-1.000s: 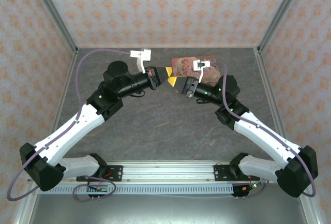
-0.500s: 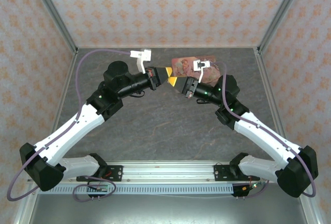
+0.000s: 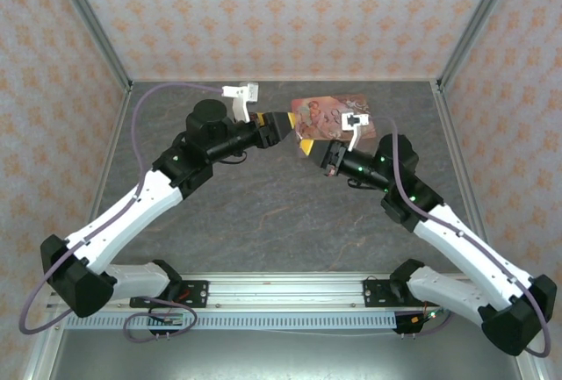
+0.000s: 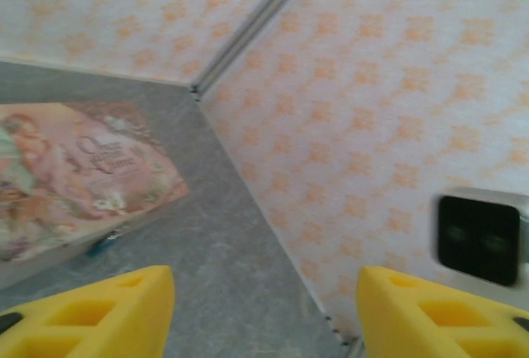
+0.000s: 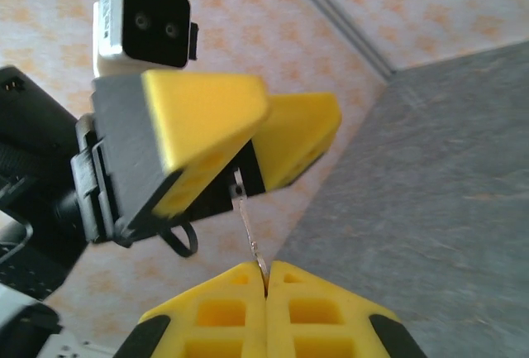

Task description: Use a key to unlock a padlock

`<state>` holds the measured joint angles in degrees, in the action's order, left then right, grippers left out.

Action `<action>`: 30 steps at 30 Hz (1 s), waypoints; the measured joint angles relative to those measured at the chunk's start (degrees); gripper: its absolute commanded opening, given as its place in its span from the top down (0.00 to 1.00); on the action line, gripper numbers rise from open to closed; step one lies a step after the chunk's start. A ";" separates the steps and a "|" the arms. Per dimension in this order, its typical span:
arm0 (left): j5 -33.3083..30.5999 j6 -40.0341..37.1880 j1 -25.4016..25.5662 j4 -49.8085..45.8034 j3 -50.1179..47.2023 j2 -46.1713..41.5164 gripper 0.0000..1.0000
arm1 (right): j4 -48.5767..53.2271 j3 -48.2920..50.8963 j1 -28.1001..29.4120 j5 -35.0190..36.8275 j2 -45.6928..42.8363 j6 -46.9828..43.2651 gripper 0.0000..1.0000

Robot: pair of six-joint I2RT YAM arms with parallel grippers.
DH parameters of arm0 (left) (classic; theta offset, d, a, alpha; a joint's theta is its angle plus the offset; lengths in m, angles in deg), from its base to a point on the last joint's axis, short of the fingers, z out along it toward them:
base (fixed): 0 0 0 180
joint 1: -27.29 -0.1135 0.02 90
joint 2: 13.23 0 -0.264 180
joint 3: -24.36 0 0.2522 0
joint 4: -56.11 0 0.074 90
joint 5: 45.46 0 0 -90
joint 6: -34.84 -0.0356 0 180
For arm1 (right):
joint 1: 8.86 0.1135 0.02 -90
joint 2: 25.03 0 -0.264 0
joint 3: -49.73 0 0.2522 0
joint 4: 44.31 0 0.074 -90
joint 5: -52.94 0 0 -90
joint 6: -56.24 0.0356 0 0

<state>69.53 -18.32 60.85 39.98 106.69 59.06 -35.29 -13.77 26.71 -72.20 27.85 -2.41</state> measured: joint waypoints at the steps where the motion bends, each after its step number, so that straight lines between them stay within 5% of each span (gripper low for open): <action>1: -0.57 0.17 -0.44 -0.39 0.09 1.27 0.31 | 2.51 0.00 0.00 1.36 -0.92 -1.09 1.00; 13: -4.63 0.13 -1.46 -7.19 11.02 27.23 0.16 | 22.36 0.00 0.00 11.82 -9.73 -7.56 1.00; 30: -9.66 3.32 -2.34 -12.02 22.34 47.67 0.11 | 28.15 0.00 0.00 15.47 -15.50 -8.20 1.00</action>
<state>59.87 -15.00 58.51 27.96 129.03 106.73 -7.13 -13.77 26.71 -56.73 12.36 -10.61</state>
